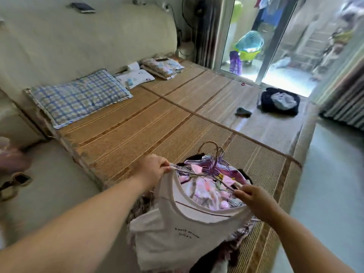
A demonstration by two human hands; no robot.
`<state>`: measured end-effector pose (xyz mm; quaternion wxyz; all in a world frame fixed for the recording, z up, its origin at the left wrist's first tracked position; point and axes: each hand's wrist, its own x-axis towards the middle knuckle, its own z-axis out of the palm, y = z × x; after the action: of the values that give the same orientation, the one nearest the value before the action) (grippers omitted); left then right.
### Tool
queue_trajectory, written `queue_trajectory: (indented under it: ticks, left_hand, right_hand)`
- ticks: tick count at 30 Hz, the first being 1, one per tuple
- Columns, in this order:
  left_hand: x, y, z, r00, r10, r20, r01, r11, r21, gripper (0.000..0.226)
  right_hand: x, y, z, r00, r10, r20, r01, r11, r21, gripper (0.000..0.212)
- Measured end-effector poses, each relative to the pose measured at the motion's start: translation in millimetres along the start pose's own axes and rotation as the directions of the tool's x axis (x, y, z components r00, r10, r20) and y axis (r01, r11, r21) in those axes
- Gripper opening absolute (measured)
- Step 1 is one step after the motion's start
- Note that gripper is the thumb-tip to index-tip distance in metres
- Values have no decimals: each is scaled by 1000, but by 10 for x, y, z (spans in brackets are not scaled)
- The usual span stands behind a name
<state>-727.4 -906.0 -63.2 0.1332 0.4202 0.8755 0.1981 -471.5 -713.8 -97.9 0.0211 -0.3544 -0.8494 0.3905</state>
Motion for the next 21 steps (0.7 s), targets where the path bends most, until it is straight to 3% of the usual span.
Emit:
queue_trajectory:
  ticks: [3,9,14,17,19,21]
  left_hand:
    - [320,171,335,996,-90,13,90,995,-32,18]
    - [884,186,921,959,-284,2,282,953,112,24]
    - [1325,63,1259,920,-363,150,335,924,187,27]
    - [1437,16,1477,907,-358,220,307,922,234,51]
    - [1420,-4,1621,901,-349,256,295,928,228,60]
    - [1333,-30,1739,891,-340,300,277,932,234,67]
  right_hand:
    - [159,339,6,993,109,-40,-110,993,-35,35]
    - [782,808,182,979,206,-10,-206,978,-24,27]
    - [1305,1131,372,979,196,55,-193,979,-64,26]
    - [1589,1258,530,966,235,107,-234,972,-18,20]
    - [1719,1303,637,953,262,151,-258,965,-47,42]
    - [1771,1305,723,956,235,175,-202,962,-184,59]
